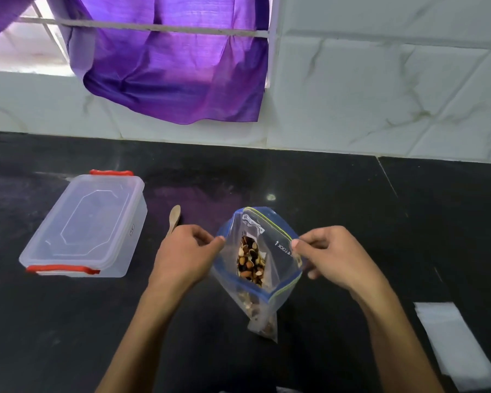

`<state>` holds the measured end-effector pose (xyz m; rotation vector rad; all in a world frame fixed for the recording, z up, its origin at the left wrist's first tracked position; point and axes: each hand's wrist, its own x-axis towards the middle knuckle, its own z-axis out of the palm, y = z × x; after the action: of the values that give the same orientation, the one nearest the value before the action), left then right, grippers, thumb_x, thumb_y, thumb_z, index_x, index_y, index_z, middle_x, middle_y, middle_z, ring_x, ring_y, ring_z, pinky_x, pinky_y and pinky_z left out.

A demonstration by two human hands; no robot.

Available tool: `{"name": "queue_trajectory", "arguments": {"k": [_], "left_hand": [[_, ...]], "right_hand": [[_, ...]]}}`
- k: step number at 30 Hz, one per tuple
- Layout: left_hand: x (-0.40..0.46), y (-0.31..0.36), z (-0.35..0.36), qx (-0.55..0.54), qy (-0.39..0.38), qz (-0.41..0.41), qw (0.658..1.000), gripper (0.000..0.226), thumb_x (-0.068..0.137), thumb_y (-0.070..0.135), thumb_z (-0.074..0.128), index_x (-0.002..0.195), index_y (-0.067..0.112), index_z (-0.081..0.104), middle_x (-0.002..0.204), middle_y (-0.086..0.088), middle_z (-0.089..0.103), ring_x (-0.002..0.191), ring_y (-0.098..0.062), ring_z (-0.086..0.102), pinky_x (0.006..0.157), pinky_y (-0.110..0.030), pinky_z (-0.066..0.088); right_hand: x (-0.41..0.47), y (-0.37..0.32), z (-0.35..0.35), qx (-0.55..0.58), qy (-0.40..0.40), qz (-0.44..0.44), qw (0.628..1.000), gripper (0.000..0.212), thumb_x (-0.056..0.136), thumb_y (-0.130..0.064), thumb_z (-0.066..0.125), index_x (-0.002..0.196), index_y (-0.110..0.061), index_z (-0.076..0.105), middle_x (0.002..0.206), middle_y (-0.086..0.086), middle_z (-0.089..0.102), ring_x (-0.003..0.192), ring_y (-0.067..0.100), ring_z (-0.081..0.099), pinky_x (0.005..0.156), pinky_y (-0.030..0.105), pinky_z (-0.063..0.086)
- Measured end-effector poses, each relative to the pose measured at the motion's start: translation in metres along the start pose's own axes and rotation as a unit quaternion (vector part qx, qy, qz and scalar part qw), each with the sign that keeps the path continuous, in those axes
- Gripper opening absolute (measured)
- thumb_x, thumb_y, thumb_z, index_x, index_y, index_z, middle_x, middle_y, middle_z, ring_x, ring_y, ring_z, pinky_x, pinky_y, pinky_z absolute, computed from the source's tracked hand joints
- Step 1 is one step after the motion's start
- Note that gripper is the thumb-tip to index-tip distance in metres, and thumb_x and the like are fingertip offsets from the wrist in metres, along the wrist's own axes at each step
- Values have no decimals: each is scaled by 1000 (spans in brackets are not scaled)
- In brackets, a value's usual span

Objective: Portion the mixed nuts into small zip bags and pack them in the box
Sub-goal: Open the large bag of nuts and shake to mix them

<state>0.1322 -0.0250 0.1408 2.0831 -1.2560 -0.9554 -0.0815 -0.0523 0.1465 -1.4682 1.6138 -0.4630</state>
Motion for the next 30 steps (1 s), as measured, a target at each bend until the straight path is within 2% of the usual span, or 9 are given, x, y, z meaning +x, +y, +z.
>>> {"name": "queue_trajectory", "arguments": {"k": [2,5,10,12,17,21,25,28,30], "left_hand": [[1,0,-1,-39,-3,13,999,16,90,21,63,75,16,68,71,-4,68,64,-15,66,71,-38,60],[-3,3,-4,-250,-75,-23,965,18,94,11,56,80,6,67,73,-7,67,57,-9,65,56,-23,58],[-3,-4,6,-594,-189,-185,760,35,96,9,42,76,2,70,71,-10,69,60,-19,69,57,-32,58],[-2,-8,11,-615,-201,-227,728,24,94,6,43,85,3,66,74,-9,70,64,-20,71,60,-36,59],[-11,-12,18,-465,-188,-211,839,18,78,27,59,86,11,62,90,-8,60,85,-21,55,72,-37,46],[-15,-4,19,-322,-75,-120,936,38,82,46,64,100,13,63,103,-10,68,94,-25,65,76,-40,54],[4,6,13,-234,31,-34,971,38,80,45,70,101,14,63,103,-6,65,88,-18,66,60,-31,58],[22,9,9,-190,-5,-3,982,27,89,37,63,99,12,68,94,-6,65,74,-14,66,51,-22,52],[29,10,9,-169,-33,-4,985,28,97,29,54,92,5,69,79,-7,64,63,-11,60,48,-17,49]], "right_hand": [[-1,-1,-2,71,-31,-4,997,18,92,-21,60,80,-17,73,71,-1,72,60,11,64,56,26,52],[-2,2,-4,222,-81,10,972,22,95,-16,53,80,-13,69,67,0,70,53,5,61,45,17,46],[0,12,-1,446,-162,100,875,24,97,-7,41,86,-11,62,66,1,67,55,7,64,46,17,50],[0,17,2,474,-198,106,851,23,93,0,43,101,-10,62,76,3,70,63,10,67,53,20,53],[-7,27,8,424,-200,125,875,50,70,-9,68,117,-26,59,92,7,70,76,16,65,60,27,54],[-14,22,8,351,-94,120,924,38,69,-30,73,104,-15,64,86,3,64,67,12,61,52,25,51],[5,4,4,224,-28,69,972,40,82,-51,61,96,-14,66,90,0,62,77,11,58,62,26,51],[30,-19,5,172,-85,41,981,53,87,-55,53,95,-5,69,90,6,67,76,15,62,66,25,52],[41,-29,11,165,-123,34,978,41,94,-40,52,89,-3,69,85,10,66,71,15,61,62,22,53]]}}
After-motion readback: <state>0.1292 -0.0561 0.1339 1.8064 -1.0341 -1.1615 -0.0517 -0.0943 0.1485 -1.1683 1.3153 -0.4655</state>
